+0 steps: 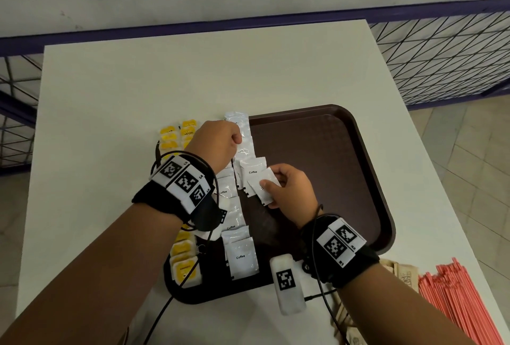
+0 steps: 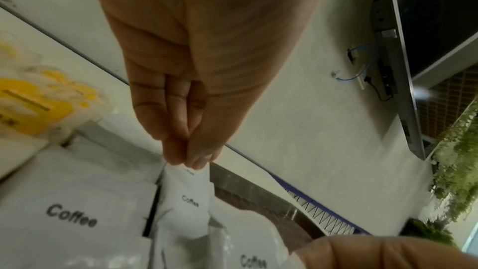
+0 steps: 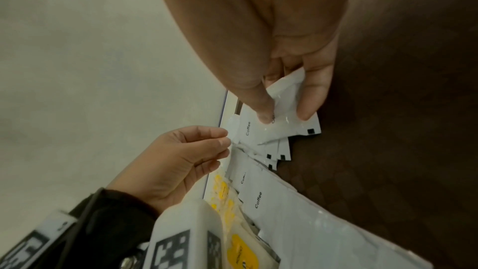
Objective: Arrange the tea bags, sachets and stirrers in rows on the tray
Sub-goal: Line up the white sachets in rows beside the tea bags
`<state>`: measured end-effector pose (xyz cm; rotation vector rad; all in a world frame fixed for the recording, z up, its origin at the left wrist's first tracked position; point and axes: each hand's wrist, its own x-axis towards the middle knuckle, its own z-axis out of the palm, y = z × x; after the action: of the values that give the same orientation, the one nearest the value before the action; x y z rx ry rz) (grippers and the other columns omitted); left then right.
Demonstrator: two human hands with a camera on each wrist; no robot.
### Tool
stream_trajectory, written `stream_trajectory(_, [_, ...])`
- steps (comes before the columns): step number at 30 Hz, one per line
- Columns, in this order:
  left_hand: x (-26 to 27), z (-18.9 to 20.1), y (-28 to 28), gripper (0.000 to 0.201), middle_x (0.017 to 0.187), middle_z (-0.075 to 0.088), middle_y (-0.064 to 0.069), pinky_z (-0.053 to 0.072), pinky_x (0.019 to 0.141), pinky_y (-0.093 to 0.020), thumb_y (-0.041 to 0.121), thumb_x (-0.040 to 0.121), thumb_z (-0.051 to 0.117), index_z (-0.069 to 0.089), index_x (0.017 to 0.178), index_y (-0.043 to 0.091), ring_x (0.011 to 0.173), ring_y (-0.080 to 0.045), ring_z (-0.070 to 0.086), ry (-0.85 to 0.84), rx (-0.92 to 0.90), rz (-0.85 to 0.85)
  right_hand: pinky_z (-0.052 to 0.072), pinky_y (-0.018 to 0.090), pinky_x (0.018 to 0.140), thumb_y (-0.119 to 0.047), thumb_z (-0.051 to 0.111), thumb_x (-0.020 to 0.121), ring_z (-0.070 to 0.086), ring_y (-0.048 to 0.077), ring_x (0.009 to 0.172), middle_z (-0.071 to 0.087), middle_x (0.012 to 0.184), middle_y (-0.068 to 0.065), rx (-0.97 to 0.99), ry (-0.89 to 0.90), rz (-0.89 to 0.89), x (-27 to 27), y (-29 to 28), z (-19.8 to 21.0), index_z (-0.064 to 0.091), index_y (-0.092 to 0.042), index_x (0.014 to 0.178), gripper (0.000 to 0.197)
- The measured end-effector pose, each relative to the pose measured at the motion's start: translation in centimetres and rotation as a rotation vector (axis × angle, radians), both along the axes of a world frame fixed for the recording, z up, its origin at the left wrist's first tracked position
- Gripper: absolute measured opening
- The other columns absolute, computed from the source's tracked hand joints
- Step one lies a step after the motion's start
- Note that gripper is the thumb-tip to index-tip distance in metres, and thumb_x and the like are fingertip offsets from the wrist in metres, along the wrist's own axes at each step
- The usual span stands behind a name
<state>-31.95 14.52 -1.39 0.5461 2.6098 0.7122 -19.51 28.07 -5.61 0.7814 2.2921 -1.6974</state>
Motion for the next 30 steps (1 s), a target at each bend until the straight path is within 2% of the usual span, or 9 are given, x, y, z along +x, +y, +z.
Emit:
stream_trajectory(4, [0.8, 0.4, -0.6, 0.022, 0.089, 0.069, -0.002, 0.047, 0.074, -0.021, 0.001, 0.084, 0.053, 0.072, 0.091, 0.010, 0.082, -0.017, 0.063, -0.029, 0.102, 0.026, 0.058, 0.035, 0.054, -0.010, 0.064, 0.085, 0.067, 0.026, 0.070, 0.068, 0.088, 0.011, -0.026, 0.022, -0.018, 0.2, 0.2, 0.3, 0.062, -0.011, 0.095, 0.010])
stream_trajectory(8, [1.9, 0.5, -0.9, 0.022, 0.092, 0.068, 0.001, 0.043, 0.071, -0.010, 0.005, 0.087, 0.055, 0.071, 0.099, 0.014, 0.086, -0.013, 0.063, -0.153, 0.150, -0.001, 0.058, 0.034, 0.056, -0.008, 0.063, 0.086, 0.067, 0.020, 0.068, 0.070, 0.091, 0.008, -0.167, 0.017, -0.074, 0.6, 0.4, 0.7, 0.061, -0.014, 0.094, 0.010])
stream_trajectory(10, [2.3, 0.6, -0.9, 0.025, 0.091, 0.066, 0.003, 0.040, 0.070, -0.007, 0.004, 0.086, 0.056, 0.069, 0.103, 0.016, 0.085, -0.011, 0.062, -0.194, 0.134, -0.037, 0.059, 0.034, 0.058, -0.008, 0.063, 0.086, 0.068, 0.021, 0.071, 0.071, 0.093, 0.006, -0.239, 0.018, -0.103, 0.8, 0.5, 0.9, 0.061, -0.014, 0.097, 0.013])
stream_trajectory(13, [2.6, 1.1, -0.8, 0.023, 0.083, 0.066, 0.005, 0.044, 0.063, -0.010, 0.007, 0.082, 0.064, 0.068, 0.102, 0.019, 0.071, -0.004, 0.061, -0.245, 0.149, -0.041, 0.059, 0.034, 0.060, -0.007, 0.063, 0.086, 0.069, 0.022, 0.077, 0.071, 0.098, 0.007, -0.312, 0.027, -0.124, 1.0, 0.5, 1.3, 0.061, -0.011, 0.104, 0.019])
stream_trajectory(18, [3.1, 1.3, -0.6, 0.017, 0.072, 0.069, 0.002, 0.049, 0.063, -0.018, 0.007, 0.077, 0.069, 0.067, 0.089, 0.019, 0.054, 0.006, 0.059, -0.270, 0.196, -0.003, 0.057, 0.029, 0.051, -0.009, 0.064, 0.085, 0.069, 0.018, 0.074, 0.070, 0.094, 0.003, -0.349, 0.082, -0.122, 1.4, 0.2, 2.1, 0.061, -0.012, 0.110, 0.025])
stream_trajectory(22, [3.4, 1.0, -0.5, 0.014, 0.072, 0.073, -0.006, 0.055, 0.069, -0.025, 0.003, 0.079, 0.065, 0.069, 0.086, 0.013, 0.058, -0.003, 0.065, -0.315, 0.134, -0.022, 0.055, 0.029, 0.048, -0.015, 0.066, 0.085, 0.066, 0.017, 0.069, 0.070, 0.089, 0.009, -0.306, 0.069, -0.194, 1.6, 0.1, 1.9, 0.065, -0.015, 0.098, 0.013])
stream_trajectory(26, [3.5, 0.7, -0.4, 0.019, 0.070, 0.071, -0.003, 0.056, 0.074, -0.029, -0.002, 0.083, 0.056, 0.070, 0.086, 0.011, 0.070, -0.014, 0.070, -0.300, 0.081, -0.028, 0.056, 0.031, 0.049, -0.016, 0.066, 0.085, 0.063, 0.015, 0.062, 0.066, 0.076, 0.002, -0.250, 0.027, -0.171, 2.0, 0.2, 1.7, 0.065, -0.014, 0.087, 0.003])
stream_trajectory(28, [3.3, 0.5, -0.4, 0.018, 0.076, 0.069, -0.002, 0.054, 0.079, -0.031, -0.001, 0.085, 0.056, 0.070, 0.092, 0.008, 0.078, -0.018, 0.069, -0.244, 0.057, 0.001, 0.056, 0.034, 0.050, -0.015, 0.066, 0.085, 0.061, 0.015, 0.060, 0.063, 0.072, 0.001, -0.222, -0.015, -0.152, 2.2, 0.4, 1.6, 0.064, -0.010, 0.086, 0.005])
stream_trajectory(30, [3.1, 0.3, -0.3, 0.017, 0.086, 0.070, -0.007, 0.052, 0.084, -0.033, 0.001, 0.085, 0.058, 0.070, 0.095, 0.007, 0.086, -0.021, 0.067, -0.204, 0.033, 0.017, 0.057, 0.036, 0.050, -0.015, 0.066, 0.085, 0.061, 0.015, 0.060, 0.062, 0.070, 0.001, -0.190, -0.060, -0.105, 2.3, 0.4, 1.4, 0.064, -0.007, 0.087, 0.008])
